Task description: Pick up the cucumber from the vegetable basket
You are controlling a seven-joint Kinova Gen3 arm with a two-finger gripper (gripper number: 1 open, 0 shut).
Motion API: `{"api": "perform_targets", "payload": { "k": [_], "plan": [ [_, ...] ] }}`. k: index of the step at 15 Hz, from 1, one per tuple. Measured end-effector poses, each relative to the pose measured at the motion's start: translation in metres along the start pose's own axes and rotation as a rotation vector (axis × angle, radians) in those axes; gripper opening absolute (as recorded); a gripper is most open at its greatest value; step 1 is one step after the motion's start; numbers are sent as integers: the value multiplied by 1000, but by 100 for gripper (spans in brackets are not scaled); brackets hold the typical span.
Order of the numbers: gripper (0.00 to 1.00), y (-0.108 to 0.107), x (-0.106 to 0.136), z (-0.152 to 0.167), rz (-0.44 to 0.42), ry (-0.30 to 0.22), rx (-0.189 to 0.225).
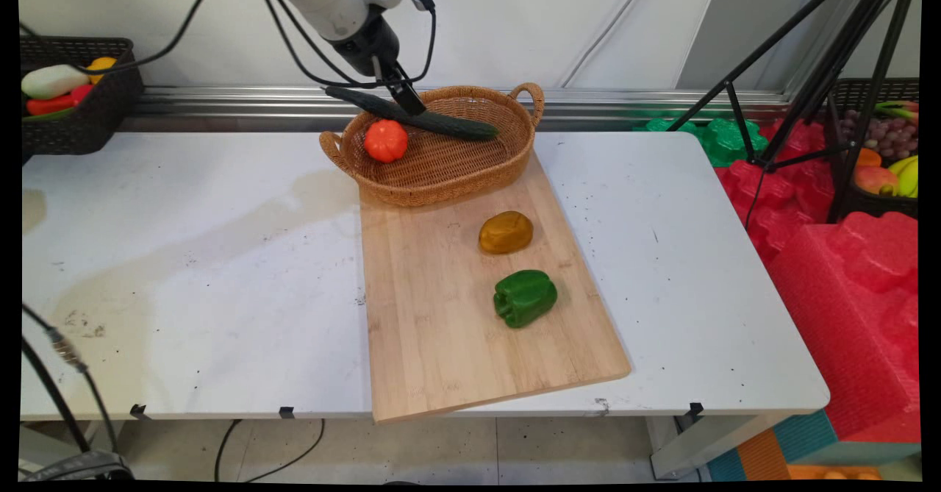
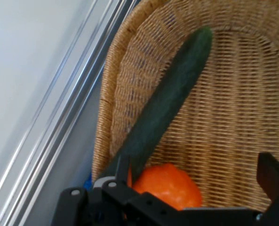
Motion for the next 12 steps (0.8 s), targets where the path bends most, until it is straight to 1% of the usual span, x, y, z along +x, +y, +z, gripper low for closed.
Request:
{"api": "perform_targets", "payload": {
  "k": [2,6,12],
  "plan": [
    [100,-7,5,22,27,-27,3],
    [100,-15,11,55,76,-65,3],
    [100,-19,22,100,146,-115,-8]
  ]
}}
